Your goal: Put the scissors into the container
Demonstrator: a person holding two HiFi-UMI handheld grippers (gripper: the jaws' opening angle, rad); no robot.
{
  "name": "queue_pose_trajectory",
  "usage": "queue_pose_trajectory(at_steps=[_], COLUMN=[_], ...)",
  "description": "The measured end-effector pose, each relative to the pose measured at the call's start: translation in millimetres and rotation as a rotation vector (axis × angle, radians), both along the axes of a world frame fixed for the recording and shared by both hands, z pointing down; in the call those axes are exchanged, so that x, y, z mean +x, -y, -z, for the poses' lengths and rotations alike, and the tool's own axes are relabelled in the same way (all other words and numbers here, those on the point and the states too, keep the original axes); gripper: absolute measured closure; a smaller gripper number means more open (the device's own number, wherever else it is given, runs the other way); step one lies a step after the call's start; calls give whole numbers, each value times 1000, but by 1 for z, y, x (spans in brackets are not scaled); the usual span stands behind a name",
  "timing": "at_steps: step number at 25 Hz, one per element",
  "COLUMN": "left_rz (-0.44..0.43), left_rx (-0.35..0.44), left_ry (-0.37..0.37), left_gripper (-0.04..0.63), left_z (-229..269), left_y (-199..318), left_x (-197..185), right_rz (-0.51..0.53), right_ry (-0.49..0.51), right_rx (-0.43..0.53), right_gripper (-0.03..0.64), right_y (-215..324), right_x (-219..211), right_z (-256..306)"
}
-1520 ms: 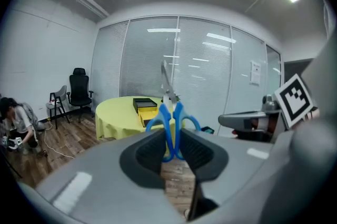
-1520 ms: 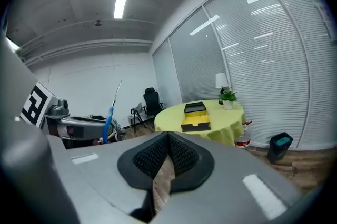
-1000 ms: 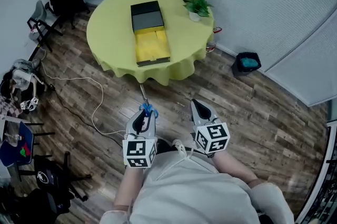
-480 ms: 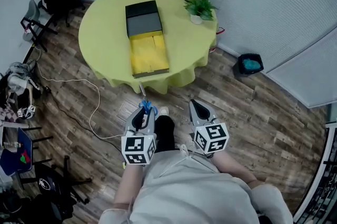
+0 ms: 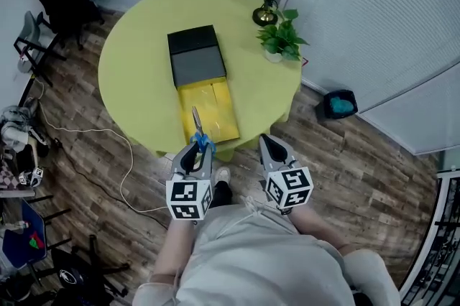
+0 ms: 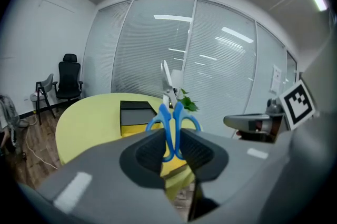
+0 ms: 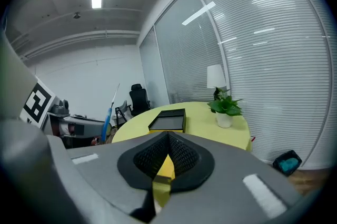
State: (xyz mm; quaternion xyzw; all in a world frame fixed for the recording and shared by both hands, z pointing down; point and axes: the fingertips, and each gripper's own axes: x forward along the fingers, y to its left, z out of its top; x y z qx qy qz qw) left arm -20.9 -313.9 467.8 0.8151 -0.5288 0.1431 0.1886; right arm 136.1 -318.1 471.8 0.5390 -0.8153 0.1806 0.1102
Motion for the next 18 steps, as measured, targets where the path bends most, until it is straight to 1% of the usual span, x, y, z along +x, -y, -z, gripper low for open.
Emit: queue_pose_trajectory(at_steps=[3, 6, 10, 12, 18], left_rz=[-4, -11, -20, -18, 0], left_rx=[-51, -116, -188, -222, -299], left_ry=[25, 24, 14, 10, 32], left_gripper=[511, 511, 511, 511, 511], left_z=[-15, -32, -51, -61, -91], left_y=[35, 57, 77, 84, 99], left_x=[-16, -27, -31, -33, -31], right_rz=[11, 28, 27, 44, 98], right_ry=[-18, -37, -21, -8, -18], right_rx=[0, -15, -22, -20, -63], right_gripper=[617, 618, 618, 618, 618], right_y=[37, 63, 92, 103, 132], right_x=[-17, -31, -42, -51, -58], right_z=[-3, -10, -11, -11, -35])
